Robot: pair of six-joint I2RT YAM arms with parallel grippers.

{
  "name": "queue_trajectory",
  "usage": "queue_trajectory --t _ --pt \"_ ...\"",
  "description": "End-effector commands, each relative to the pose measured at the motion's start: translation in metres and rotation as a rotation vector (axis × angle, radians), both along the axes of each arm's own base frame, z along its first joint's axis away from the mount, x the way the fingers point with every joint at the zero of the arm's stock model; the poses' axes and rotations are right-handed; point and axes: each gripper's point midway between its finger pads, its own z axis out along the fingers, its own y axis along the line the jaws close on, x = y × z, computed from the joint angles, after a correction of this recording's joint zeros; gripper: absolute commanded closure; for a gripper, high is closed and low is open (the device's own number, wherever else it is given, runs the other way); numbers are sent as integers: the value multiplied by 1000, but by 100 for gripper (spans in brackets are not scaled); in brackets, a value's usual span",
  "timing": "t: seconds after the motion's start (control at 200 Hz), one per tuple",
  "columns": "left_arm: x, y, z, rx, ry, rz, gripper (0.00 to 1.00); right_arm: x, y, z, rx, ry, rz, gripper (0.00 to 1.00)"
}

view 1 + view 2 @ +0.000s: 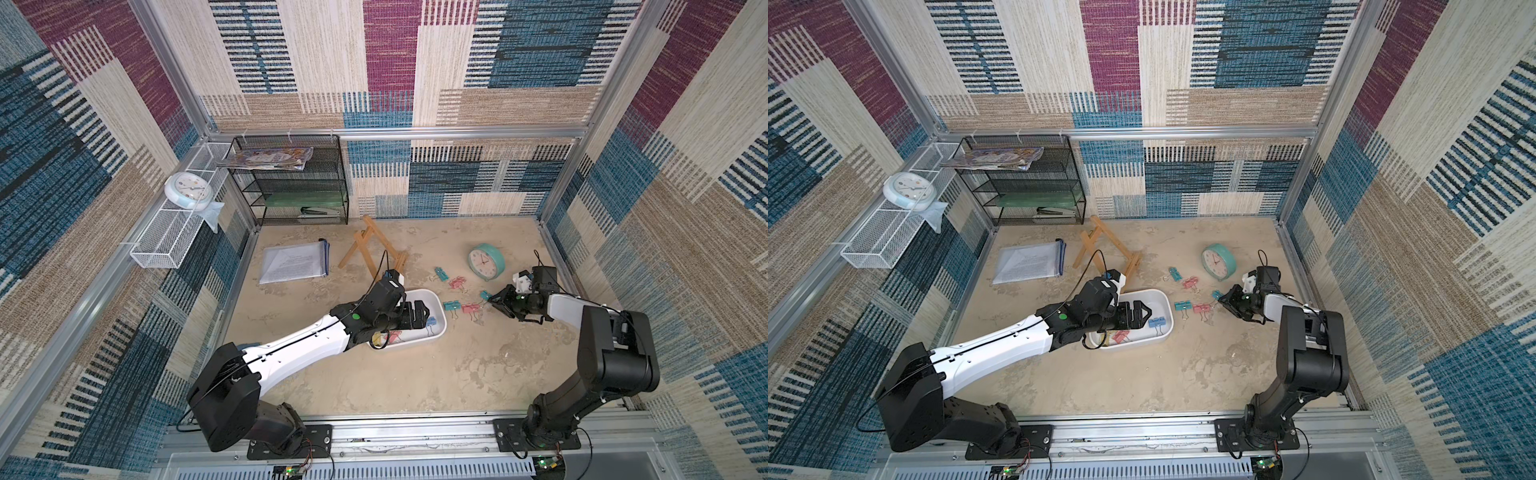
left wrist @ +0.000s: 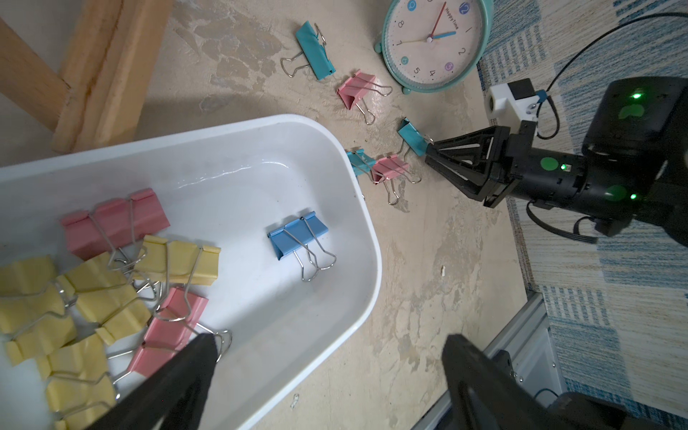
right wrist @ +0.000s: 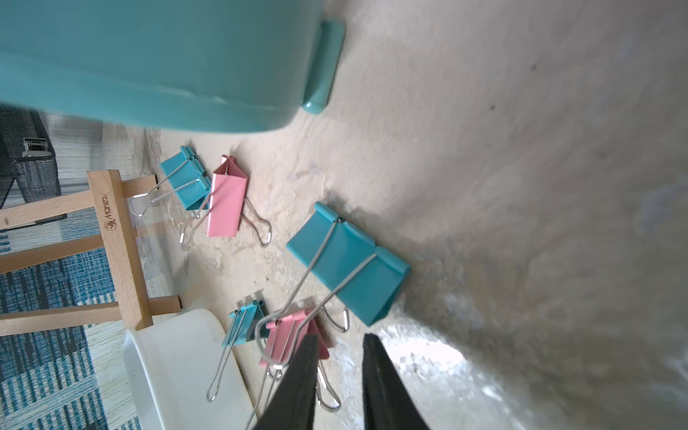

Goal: Take out the binder clips from the storage box
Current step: Place the binder clip at the center of the board.

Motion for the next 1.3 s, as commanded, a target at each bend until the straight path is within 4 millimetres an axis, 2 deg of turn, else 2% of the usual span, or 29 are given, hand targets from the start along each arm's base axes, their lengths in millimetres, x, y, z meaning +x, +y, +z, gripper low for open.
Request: queue_trajectory --t 0.0,0.22,0.3,0.521,0.691,0.811,0.962,1.142,1.257,1.297 --pt "1 -1 3 -1 -17 -7 1 0 -4 7 -44 -21 8 73" --pt "1 1 4 3 -16 -1 1 9 2 22 -114 -36 20 66" --pt "1 2 4 3 -16 5 1 14 2 19 -146 -14 16 63" --pt "1 4 6 5 -22 6 1 20 2 10 -184 43 -11 64" --pt "0 5 5 14 -20 4 1 22 14 3 -211 80 37 64" --pt "1 5 6 13 -24 6 1 22 15 -4 -274 112 48 63" --pt "1 4 5 13 -20 6 1 21 12 -8 -356 129 59 68" --pt "1 5 4 17 -22 6 1 20 10 -7 -450 134 104 78" --pt "1 5 4 15 -21 9 1 24 17 -2 -451 100 152 81" --pt "1 5 3 15 -21 9 1 24 21 -1 -452 89 175 77"
